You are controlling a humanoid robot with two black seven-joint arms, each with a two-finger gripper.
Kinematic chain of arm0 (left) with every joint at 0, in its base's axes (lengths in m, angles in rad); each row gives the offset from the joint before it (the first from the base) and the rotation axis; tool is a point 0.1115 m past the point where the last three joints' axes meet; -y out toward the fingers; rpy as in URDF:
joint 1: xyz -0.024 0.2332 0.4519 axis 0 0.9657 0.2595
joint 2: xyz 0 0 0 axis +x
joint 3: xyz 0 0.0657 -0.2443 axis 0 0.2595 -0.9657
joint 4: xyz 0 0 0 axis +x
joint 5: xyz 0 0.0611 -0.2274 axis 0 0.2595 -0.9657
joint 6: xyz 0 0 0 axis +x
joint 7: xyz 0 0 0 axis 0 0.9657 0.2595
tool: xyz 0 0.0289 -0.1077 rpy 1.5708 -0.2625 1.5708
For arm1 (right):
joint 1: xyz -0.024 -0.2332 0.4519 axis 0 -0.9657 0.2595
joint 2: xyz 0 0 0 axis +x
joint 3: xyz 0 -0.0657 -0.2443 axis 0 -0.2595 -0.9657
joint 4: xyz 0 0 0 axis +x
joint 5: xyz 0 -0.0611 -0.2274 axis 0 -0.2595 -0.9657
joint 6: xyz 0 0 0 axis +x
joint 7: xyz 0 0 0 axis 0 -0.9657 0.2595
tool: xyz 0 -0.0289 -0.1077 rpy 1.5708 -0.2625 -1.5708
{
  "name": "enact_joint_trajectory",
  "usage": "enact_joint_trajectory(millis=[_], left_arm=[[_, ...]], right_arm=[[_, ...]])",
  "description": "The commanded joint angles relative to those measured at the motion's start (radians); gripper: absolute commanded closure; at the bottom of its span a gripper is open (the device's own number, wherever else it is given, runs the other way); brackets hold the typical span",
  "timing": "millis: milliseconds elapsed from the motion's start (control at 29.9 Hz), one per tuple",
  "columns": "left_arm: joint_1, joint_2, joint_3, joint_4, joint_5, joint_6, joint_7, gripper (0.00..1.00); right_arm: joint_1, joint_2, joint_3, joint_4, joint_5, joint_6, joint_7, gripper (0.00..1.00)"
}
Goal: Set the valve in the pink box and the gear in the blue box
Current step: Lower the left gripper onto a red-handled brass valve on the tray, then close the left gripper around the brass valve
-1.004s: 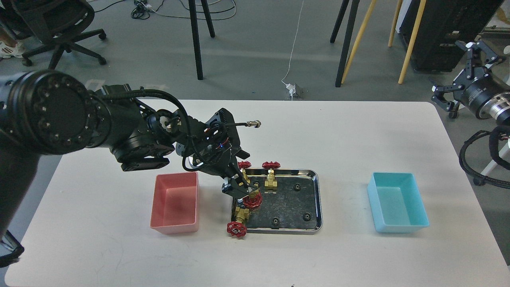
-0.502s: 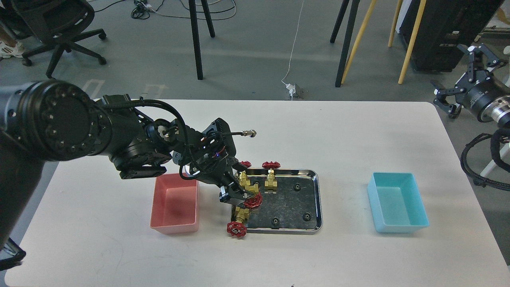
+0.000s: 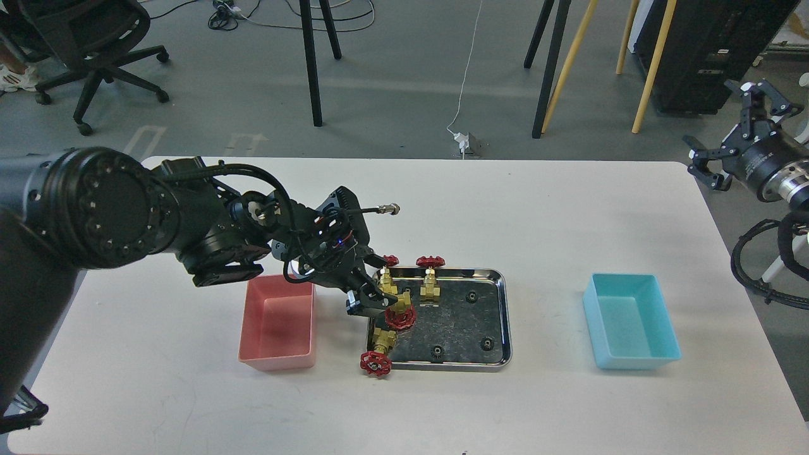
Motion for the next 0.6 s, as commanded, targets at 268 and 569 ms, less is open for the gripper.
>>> enact_joint_trajectory(millis=[268,569], left_arm=[[-0.001,0.0,-0.009,-0.016,0.003,0.001,0.0,0.31],[-0.007,0.0,-0.066,-0.099,-0.008,-0.001,0.0,0.29]], right_arm=[[-0.012,0.0,-0.002,-0.027,0.0,0.0,-0.002,0.0],[0.015,0.031,-0.006,-0.104,0.0,0.0,-0.077,0.0]])
